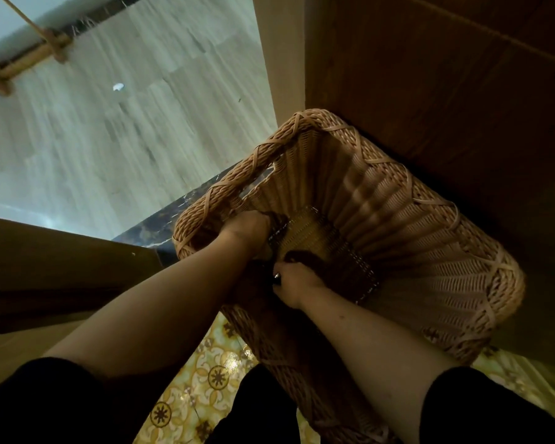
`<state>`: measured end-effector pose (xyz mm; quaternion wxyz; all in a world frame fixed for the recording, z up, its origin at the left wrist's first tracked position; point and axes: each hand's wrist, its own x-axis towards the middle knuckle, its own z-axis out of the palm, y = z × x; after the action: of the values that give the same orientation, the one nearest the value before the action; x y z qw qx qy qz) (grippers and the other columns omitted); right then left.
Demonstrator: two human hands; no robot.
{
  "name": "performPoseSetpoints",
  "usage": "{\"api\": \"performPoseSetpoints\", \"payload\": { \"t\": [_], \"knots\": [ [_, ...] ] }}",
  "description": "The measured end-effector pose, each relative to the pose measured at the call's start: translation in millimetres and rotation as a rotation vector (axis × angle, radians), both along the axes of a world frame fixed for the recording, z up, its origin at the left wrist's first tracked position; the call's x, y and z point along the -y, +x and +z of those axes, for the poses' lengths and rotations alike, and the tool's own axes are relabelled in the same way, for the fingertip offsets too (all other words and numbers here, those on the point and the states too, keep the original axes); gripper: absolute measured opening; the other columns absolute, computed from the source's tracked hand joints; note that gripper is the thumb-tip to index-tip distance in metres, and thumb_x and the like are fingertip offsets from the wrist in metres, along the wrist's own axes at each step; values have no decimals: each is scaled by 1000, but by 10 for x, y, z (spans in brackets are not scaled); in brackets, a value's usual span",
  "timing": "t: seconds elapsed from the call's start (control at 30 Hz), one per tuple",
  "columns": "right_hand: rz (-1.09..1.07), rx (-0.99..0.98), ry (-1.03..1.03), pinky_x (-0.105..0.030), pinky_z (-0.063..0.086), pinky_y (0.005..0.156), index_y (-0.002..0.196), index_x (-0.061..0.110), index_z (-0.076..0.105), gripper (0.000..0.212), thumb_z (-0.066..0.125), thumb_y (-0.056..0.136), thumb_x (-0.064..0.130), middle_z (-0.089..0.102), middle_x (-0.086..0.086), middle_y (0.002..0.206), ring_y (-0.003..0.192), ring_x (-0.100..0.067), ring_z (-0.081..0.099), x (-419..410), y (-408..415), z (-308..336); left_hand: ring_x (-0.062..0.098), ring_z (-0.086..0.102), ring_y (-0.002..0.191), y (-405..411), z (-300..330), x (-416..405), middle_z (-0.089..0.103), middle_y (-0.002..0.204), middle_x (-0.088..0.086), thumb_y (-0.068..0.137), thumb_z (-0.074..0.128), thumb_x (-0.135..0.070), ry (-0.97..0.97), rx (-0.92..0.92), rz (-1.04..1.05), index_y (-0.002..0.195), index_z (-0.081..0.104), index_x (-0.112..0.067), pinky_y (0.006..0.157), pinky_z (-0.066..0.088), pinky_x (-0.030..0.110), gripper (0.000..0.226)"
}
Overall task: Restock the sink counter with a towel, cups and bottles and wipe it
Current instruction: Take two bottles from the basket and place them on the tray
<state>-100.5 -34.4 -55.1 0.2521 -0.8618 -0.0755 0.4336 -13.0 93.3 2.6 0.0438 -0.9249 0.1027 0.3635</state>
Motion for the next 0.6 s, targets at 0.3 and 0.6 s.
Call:
{"api": "performPoseSetpoints", "payload": {
  "t": [0.3, 0.6],
  "knots": [
    [-49, 66, -48, -42, 57, 86, 117, 19, 65, 23, 60, 95, 18, 63, -8, 116, 99, -27, 62, 197, 34, 136, 19, 56, 86, 6, -25, -72, 56, 94, 4, 92, 64, -19, -81, -4, 222, 112, 63, -10, 71, 44, 31, 22],
    [-35, 214, 9, -33, 51, 75, 104, 22, 68, 18, 64, 89, 31, 67, -3, 104, 93, -24, 64, 711, 278, 903, 17, 61, 85, -183, 515, 76, 64, 96, 1, 95, 61, -28, -221, 140, 228, 117, 63, -17, 70, 49, 28, 26]
  ]
}}
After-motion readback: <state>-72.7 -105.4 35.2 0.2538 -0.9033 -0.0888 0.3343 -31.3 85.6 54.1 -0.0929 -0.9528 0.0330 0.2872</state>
